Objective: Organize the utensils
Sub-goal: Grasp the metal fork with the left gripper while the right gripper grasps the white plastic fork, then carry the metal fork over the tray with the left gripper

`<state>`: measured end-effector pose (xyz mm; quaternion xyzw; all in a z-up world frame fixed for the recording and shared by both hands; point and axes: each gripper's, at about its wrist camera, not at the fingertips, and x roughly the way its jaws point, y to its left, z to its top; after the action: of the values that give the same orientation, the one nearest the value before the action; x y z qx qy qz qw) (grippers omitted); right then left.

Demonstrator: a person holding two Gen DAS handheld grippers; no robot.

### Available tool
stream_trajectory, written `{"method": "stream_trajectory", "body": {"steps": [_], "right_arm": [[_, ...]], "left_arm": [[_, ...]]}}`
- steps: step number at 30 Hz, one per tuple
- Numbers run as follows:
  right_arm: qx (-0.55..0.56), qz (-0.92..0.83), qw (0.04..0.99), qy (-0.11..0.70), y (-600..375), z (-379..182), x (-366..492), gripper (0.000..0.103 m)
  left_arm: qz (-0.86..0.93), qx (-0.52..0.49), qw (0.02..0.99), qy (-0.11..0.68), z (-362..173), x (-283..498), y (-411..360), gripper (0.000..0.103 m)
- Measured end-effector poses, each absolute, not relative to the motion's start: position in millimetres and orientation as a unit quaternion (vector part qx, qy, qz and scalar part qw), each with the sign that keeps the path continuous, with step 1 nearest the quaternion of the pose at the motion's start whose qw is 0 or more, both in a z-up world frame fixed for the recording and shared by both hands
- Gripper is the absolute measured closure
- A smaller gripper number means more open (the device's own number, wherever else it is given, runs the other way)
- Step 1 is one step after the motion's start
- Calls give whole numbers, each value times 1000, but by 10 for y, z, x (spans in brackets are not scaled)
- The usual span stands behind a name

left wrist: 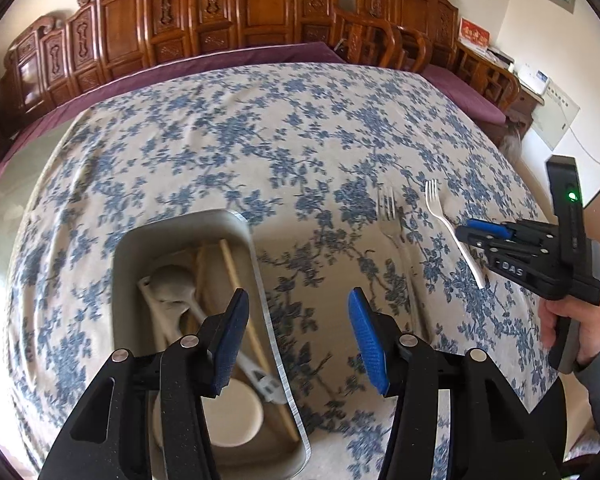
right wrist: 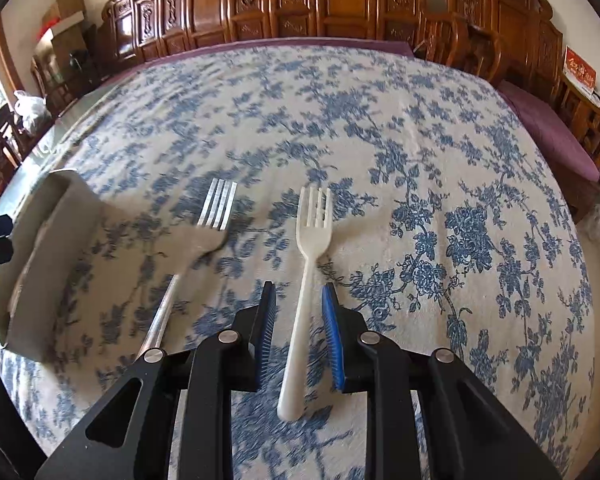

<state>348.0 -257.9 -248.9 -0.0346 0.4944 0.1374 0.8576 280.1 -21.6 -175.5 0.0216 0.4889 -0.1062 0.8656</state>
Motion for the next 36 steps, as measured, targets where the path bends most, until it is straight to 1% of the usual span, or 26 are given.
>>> {"method": "stream_trajectory", "body": {"steps": [8,10,11,12,17,29,33,36], "right_arm": [[-47,132,848,512,-2527,-2624,3624,78],[-57,128,848,510,-2530,-2630,3625,85],[-61,127,848,511,-2536,-2630,3621,92],[-64,127,847,512,-2550,-2630,3610,94],[-56,135,844,516,-2665,-2612,3518,95],[-33,147,854,498,-2894,-2411,3120,95],[-23,148,855,496,-2979,-2389,3038,95],[-14,146,856,495,-3047,-2384,2993,95]], "left_arm": [[-114,28,861,496,-1853,2945,-411,54],[-117,27,859,498,-1886,2973,-448,54],[-118,28,858,499,-1902,2987,-468,54],[-118,29,857,500,-1918,2997,-488,54],[-125,33,853,506,-2016,3061,-615,54],[-146,43,839,523,-2263,3253,-1071,54],[-151,49,835,527,-2332,3305,-1226,57],[-152,56,829,535,-2414,3344,-1331,64]]}}
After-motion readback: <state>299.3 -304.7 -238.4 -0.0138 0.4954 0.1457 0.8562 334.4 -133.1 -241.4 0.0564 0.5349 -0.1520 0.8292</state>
